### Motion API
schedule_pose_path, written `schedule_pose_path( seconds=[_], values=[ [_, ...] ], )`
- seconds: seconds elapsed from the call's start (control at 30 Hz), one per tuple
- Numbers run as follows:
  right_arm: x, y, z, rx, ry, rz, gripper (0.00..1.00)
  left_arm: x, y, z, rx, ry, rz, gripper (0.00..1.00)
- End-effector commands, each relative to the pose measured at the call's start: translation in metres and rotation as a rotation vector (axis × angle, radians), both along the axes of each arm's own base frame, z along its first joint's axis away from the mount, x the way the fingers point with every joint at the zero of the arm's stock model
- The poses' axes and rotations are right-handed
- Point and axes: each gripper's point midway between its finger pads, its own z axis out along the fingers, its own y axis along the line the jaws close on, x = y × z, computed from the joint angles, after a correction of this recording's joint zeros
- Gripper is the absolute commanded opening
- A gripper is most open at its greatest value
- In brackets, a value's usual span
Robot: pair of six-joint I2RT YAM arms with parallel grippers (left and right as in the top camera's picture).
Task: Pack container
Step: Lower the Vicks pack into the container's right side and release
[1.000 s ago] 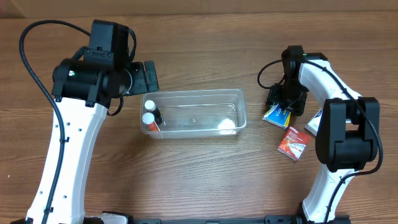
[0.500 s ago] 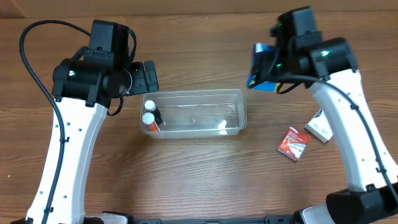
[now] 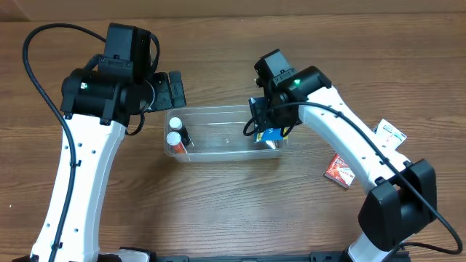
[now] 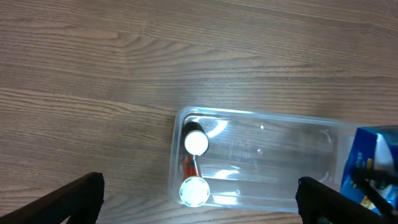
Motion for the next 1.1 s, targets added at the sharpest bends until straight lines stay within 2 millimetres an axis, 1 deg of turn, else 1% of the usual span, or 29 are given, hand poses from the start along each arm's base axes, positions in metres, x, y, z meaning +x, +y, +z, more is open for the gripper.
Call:
schedule_pose_path(
  seconds=[0.0,0.1,0.2,0.33,0.4,0.47,0.5,0.57,0.63,0.83,0.87,0.93,1.0,1.07],
  values=[
    [-0.002,-0.001,-0.013,-0.006,0.002,0.004,0.66,0.001,0.003,0.007,0.017,-0.023,-0.007,1.0],
    [-0.004,-0.002,-0.024,-0.009,0.008,0.004,0.67,0.001,0.003,0.007,0.017,-0.023,-0.007,1.0],
    [-0.004,-0.002,-0.03,-0.009,0.007,0.004,0.67,0.001,0.003,0.007,0.017,-0.023,-0.007,1.0],
    [-0.002,-0.001,-0.03,-0.003,-0.003,0.004,0.67,0.001,0.003,0.007,0.017,-0.023,-0.007,1.0],
    [-0.001,0.0,-0.03,0.001,-0.01,0.004,0.7,0.001,0.003,0.007,0.017,-0.022,-0.007,1.0],
    [0.0,0.0,-0.029,0.003,-0.013,0.004,0.71,0.001,0.003,0.007,0.017,-0.022,-0.007,1.0],
    [0.0,0.0,-0.029,0.003,-0.013,0.004,0.72,0.001,0.003,0.007,0.017,-0.022,-0.007,1.0],
    [0.002,0.001,-0.029,0.006,-0.019,0.004,0.78,0.001,0.003,0.007,0.017,-0.022,-0.007,1.0],
    [0.004,0.002,-0.028,0.012,-0.029,0.004,0.8,0.001,0.003,0.007,0.017,-0.022,-0.007,1.0],
    [0.008,0.005,-0.026,0.022,-0.046,0.0,0.82,0.001,0.003,0.007,0.017,-0.022,-0.007,1.0],
    [0.011,0.005,-0.021,0.025,-0.058,-0.009,0.83,0.001,0.003,0.007,0.017,-0.021,-0.007,1.0],
    [0.018,-0.001,-0.008,0.009,-0.094,-0.071,0.86,0.0,0.004,0.007,0.018,-0.018,-0.007,1.0],
    [0.031,-0.016,0.025,-0.02,-0.185,-0.172,0.88,0.0,0.004,0.006,0.019,-0.015,-0.007,1.0],
    [0.044,-0.046,0.077,-0.03,-0.317,-0.317,0.92,0.0,0.004,0.006,0.022,-0.015,-0.005,1.0]
  ],
)
